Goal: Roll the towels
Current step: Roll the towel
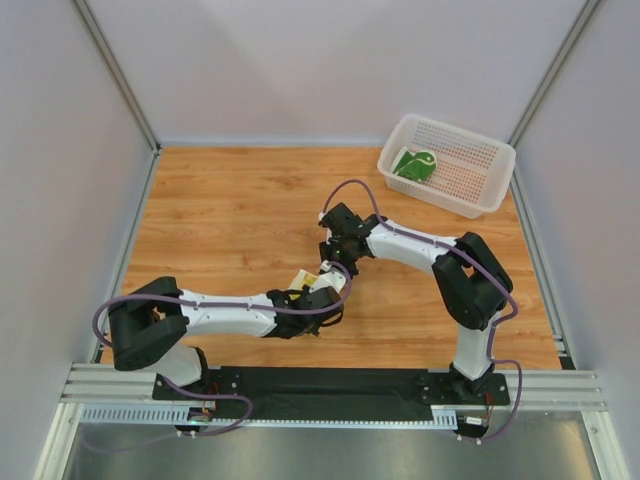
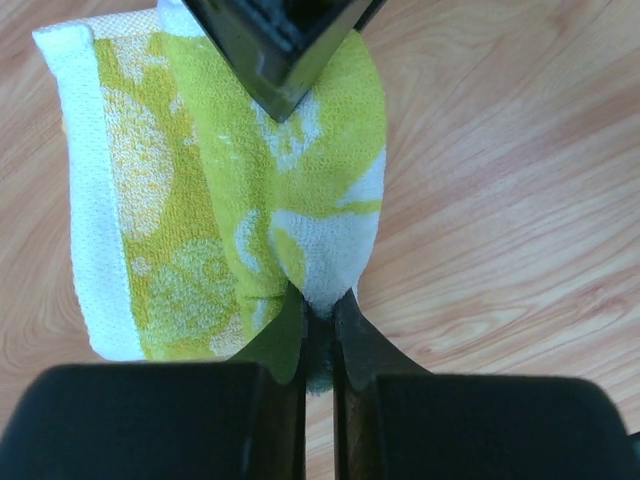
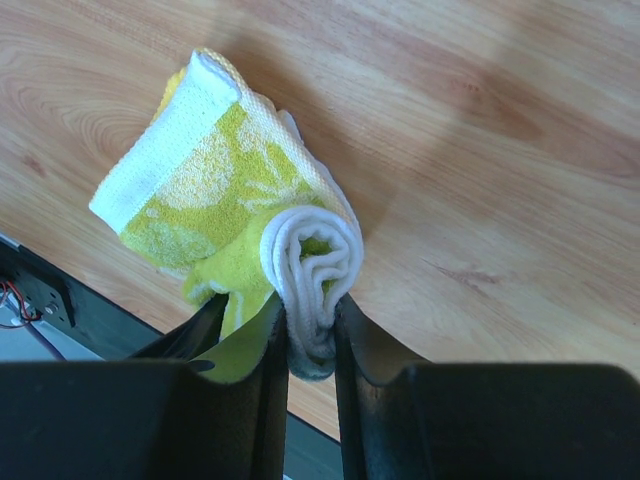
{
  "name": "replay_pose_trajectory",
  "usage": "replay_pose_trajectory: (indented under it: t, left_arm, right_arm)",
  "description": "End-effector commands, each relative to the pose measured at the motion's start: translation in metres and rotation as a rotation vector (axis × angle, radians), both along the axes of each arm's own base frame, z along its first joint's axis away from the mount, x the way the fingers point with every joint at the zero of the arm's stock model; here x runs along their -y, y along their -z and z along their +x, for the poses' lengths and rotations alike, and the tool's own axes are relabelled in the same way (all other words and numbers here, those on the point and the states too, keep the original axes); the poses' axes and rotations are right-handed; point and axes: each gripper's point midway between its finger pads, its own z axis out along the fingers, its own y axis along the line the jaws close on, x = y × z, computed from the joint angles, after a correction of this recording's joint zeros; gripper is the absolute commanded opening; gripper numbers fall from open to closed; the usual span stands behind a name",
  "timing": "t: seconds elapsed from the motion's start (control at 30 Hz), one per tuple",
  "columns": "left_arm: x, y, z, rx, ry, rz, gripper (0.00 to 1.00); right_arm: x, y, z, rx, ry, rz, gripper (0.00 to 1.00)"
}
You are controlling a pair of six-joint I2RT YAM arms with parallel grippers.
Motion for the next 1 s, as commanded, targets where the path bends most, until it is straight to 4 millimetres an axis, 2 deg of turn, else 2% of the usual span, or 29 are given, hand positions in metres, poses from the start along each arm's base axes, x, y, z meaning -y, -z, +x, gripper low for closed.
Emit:
replay_pose_trajectory:
  t: [0.0,0.07,0.33,0.43,0.47,0.57,0.8,0.97]
  left_arm:
    - [-0.016,0.034,-0.038,-0.186,0.048,0.036,0.03]
    - [-0.011,0.031,-0.043,-0.203,0.067,0.001,0.0]
    - [0.008,0.004,-0.053,-0.238,0.121,-0.138,0.0]
    - [0.017,-0.005,-0.057,-0.254,0.139,-0.19,0.0]
    - [0.02,-0.009,-0.057,-0.254,0.142,-0.21,0.0]
    - [0.025,-0.013,-0.061,-0.277,0.148,-0.248,0.0]
    - [0.029,-0.02,-0.062,-0.357,0.099,-0.385,0.0]
    - [0.024,-0.027,-0.058,-0.418,0.041,-0.51,0.0]
  right_arm:
    - [0.009,-0.002,0.014,0.027,0.009,-0.003,0.15]
    - [0.018,0.003,0.013,0.017,0.018,-0.013,0.18]
    - [0.059,0.02,0.014,-0.015,0.09,-0.044,0.26]
    - [0.075,0.024,0.015,-0.024,0.127,-0.047,0.35]
    - [0.078,0.022,0.016,-0.019,0.14,-0.043,0.43]
    - [0.093,0.021,0.022,-0.013,0.175,-0.053,0.52]
    - [0.124,0.005,0.043,0.021,0.265,-0.055,0.56]
    - [0.136,0.001,0.045,0.031,0.292,-0.041,0.56]
